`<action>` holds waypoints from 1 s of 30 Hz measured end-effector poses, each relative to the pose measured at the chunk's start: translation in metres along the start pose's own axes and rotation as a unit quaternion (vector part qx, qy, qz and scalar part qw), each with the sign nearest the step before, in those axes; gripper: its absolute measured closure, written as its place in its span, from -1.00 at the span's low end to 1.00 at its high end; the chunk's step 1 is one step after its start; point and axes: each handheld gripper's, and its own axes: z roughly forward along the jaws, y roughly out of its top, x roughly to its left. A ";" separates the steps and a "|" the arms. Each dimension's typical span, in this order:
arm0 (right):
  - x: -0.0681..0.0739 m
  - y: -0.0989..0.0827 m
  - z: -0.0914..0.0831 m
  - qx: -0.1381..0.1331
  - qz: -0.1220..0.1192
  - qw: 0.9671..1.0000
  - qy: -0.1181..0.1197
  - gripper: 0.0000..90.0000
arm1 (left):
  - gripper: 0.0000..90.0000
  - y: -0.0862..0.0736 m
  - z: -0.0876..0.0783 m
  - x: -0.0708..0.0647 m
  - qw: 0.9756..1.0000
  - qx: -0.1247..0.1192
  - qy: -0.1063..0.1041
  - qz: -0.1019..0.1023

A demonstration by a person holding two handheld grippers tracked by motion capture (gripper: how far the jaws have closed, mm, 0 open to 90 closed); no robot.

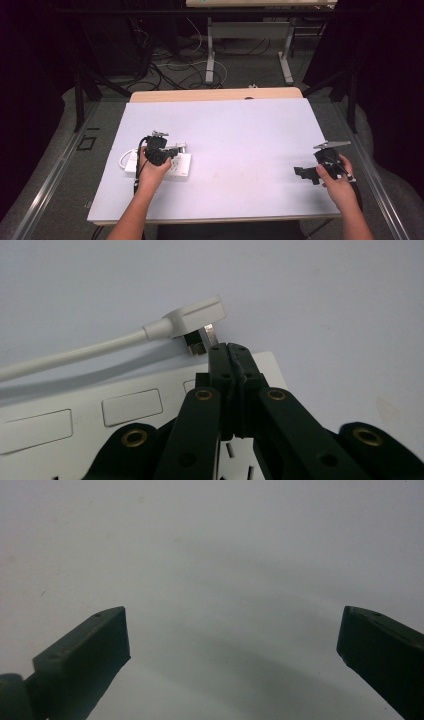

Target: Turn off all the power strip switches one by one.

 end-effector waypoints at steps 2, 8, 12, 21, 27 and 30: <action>0.000 0.000 0.000 -0.001 -0.001 1.000 0.001 -1.00 | 1.00 0.000 0.001 -0.001 1.000 0.005 -0.002 0.001; 0.000 0.000 0.000 0.001 0.002 1.000 0.000 -1.00 | 1.00 0.000 0.006 -0.002 1.000 0.006 -0.002 0.003; 0.001 0.000 0.000 0.001 0.004 1.000 -0.002 -1.00 | 1.00 0.000 0.008 -0.002 1.000 0.013 -0.002 0.002; 0.000 0.000 0.001 0.000 0.000 1.000 -0.001 -1.00 | 1.00 -0.002 0.013 -0.001 1.000 0.018 -0.005 0.000; 0.000 0.000 0.000 0.001 0.002 1.000 -0.001 -1.00 | 1.00 -0.002 0.013 -0.001 1.000 0.018 -0.005 0.002; 0.001 0.000 0.000 0.002 0.002 1.000 0.000 -1.00 | 1.00 -0.002 0.013 -0.001 1.000 0.017 -0.006 0.002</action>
